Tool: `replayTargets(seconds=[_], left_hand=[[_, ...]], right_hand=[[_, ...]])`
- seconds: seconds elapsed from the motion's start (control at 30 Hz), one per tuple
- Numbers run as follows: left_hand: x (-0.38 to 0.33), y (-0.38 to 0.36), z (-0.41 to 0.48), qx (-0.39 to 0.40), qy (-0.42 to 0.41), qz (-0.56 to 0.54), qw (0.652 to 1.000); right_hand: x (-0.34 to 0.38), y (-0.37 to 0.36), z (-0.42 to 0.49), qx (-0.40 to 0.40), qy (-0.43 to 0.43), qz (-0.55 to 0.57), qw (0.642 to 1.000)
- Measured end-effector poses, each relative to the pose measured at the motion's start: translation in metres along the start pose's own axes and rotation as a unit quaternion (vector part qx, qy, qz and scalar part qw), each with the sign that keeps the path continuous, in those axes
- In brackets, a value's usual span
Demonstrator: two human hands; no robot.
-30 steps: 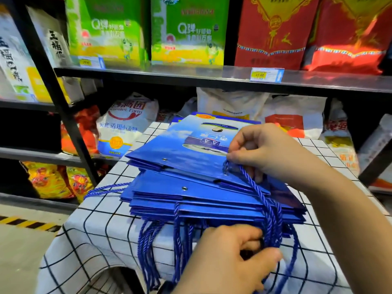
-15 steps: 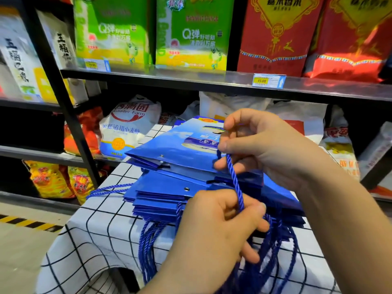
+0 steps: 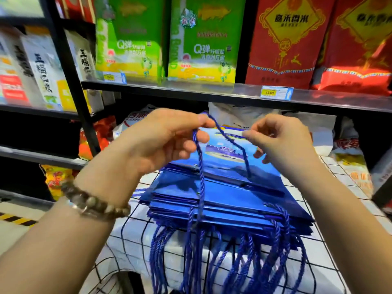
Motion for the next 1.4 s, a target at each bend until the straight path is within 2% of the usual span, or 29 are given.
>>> replayTargets(seconds=[0.03,0.1,0.17,0.2,0.3,0.4,0.43,0.47,0.5,0.53,0.57,0.63,0.7,0.77,0.83,0.93,1.07,1.3,1.4], left_hand=[[0.000,0.001,0.006,-0.005,0.015,-0.018,1.000],[0.001,0.002,0.017,-0.004,0.039,-0.065,0.997],[0.002,0.001,0.025,0.006,0.055,-0.118,0.991],[0.003,0.000,0.029,0.008,0.059,-0.143,0.988],[0.006,0.000,0.038,0.003,0.059,-0.199,0.978],[0.011,0.002,0.044,0.005,0.047,-0.211,0.976],[0.013,0.004,0.047,0.006,0.041,-0.163,0.986],[0.014,0.010,0.048,-0.001,0.033,-0.069,0.997],[0.015,0.018,0.048,-0.018,0.020,0.051,0.998],[0.015,0.027,0.046,-0.040,0.000,0.172,0.984],[0.015,0.034,0.043,-0.053,-0.023,0.278,0.959],[0.025,0.036,0.034,-0.025,-0.038,0.438,0.898],[0.046,0.030,0.022,0.032,-0.009,0.529,0.848],[0.056,0.025,0.013,0.051,-0.007,0.559,0.828],[0.052,0.021,0.006,0.036,-0.025,0.576,0.816],[0.040,0.014,-0.006,0.024,-0.032,0.577,0.816],[0.030,0.007,-0.016,0.023,-0.031,0.585,0.810],[0.032,0.012,-0.010,0.037,-0.005,0.524,0.851],[0.032,0.011,-0.010,0.042,-0.021,0.523,0.851]], right_hand=[[0.009,-0.006,-0.003,0.021,0.015,0.005,1.000],[0.025,-0.031,-0.013,0.137,0.013,0.045,0.989],[0.035,-0.057,-0.024,0.254,0.008,0.007,0.967],[0.038,-0.066,-0.027,0.286,0.016,-0.021,0.958],[0.041,-0.081,-0.025,0.312,0.025,-0.026,0.950],[0.034,-0.086,-0.020,0.314,-0.024,0.060,0.947],[0.031,-0.086,-0.017,0.308,-0.045,0.101,0.945],[0.028,-0.084,-0.014,0.299,-0.065,0.139,0.942],[0.024,-0.082,-0.011,0.288,-0.080,0.168,0.939],[0.021,-0.079,-0.008,0.275,-0.090,0.187,0.939],[0.017,-0.076,-0.005,0.261,-0.094,0.195,0.941],[0.012,-0.072,-0.002,0.241,-0.096,0.188,0.947],[0.008,-0.070,0.000,0.229,-0.093,0.169,0.954],[0.007,-0.070,0.000,0.224,-0.094,0.162,0.956],[0.009,-0.071,-0.003,0.236,-0.083,0.131,0.959],[0.017,-0.070,-0.010,0.256,-0.045,0.068,0.963],[0.019,-0.061,-0.015,0.227,-0.014,0.029,0.973],[0.019,-0.069,-0.024,0.272,0.001,0.042,0.961],[0.023,-0.073,-0.025,0.288,0.027,0.029,0.957]])
Point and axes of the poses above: each hand's wrist, its own z-axis towards the middle knuckle, its own y-axis out of the back of the hand, x = y × z, the point moved 9 cm from there along z, towards the middle knuckle, and after that the axes turned 4 degrees about x, right-handed, at the moved point
